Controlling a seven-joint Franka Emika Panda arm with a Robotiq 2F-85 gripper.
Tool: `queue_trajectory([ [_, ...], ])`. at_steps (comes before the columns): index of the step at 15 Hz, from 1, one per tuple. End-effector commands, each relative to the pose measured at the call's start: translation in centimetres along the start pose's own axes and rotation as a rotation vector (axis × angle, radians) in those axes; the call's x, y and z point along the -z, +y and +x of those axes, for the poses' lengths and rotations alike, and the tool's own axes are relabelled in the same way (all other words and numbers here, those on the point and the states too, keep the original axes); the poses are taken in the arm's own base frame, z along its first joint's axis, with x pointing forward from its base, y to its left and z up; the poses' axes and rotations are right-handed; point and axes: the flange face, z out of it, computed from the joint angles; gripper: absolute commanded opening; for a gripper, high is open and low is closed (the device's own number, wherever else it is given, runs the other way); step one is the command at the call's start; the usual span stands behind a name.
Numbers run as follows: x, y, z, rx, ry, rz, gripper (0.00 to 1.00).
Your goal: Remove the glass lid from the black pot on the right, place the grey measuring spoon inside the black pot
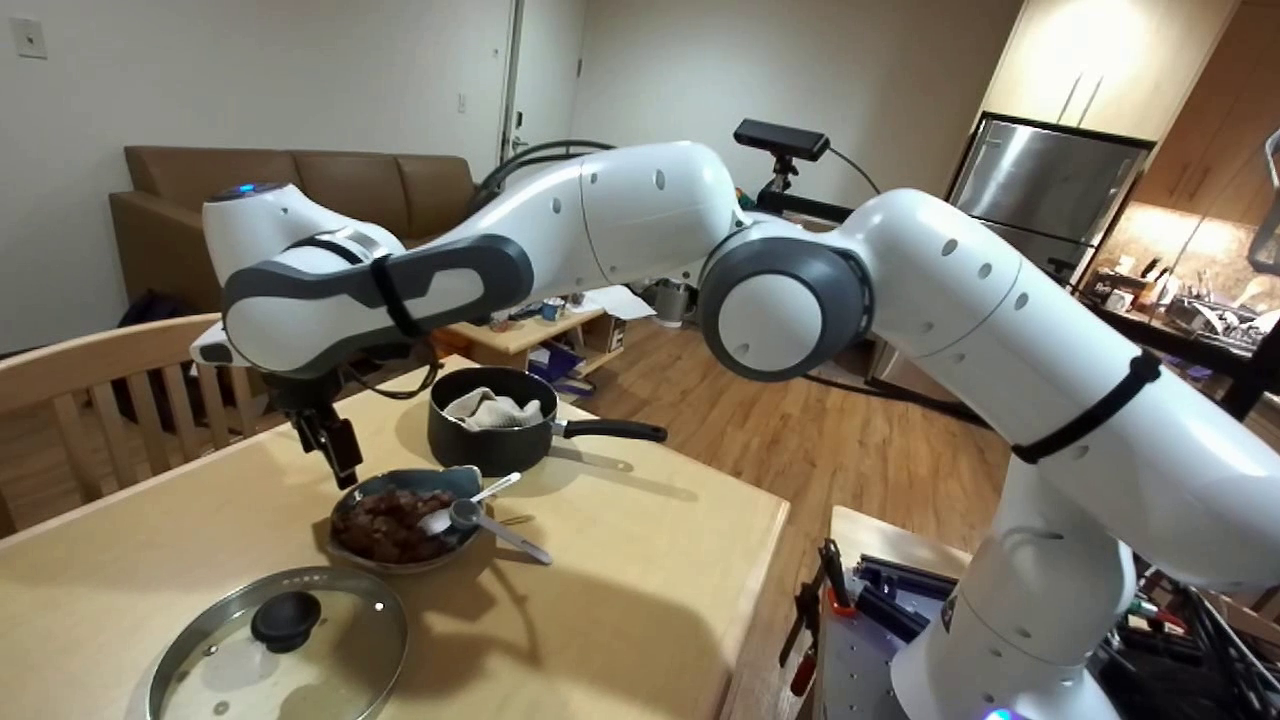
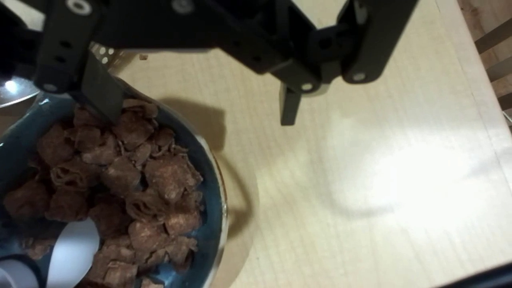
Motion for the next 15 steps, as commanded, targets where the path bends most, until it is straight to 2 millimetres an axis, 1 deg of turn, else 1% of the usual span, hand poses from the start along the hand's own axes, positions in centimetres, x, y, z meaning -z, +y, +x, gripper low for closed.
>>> queue_trajectory([
  [1, 2.1, 0.1, 0.5, 0.017, -0.012, -0.111, 1.0],
  [4, 3.6, -0.2, 0.2, -0.023, -0.027, -0.229, 1.0],
  [6, 3.9, -0.8, -0.1, -0.071, -0.029, -0.279, 1.0],
  [10, 3.2, -3.4, -0.2, -0.151, -0.035, -0.293, 1.0],
  [13, 2.3, -6.2, -0.1, -0.17, -0.034, -0.265, 1.0],
  [15, 2.2, -7.5, -0.4, -0.196, -0.024, -0.318, 1.0],
])
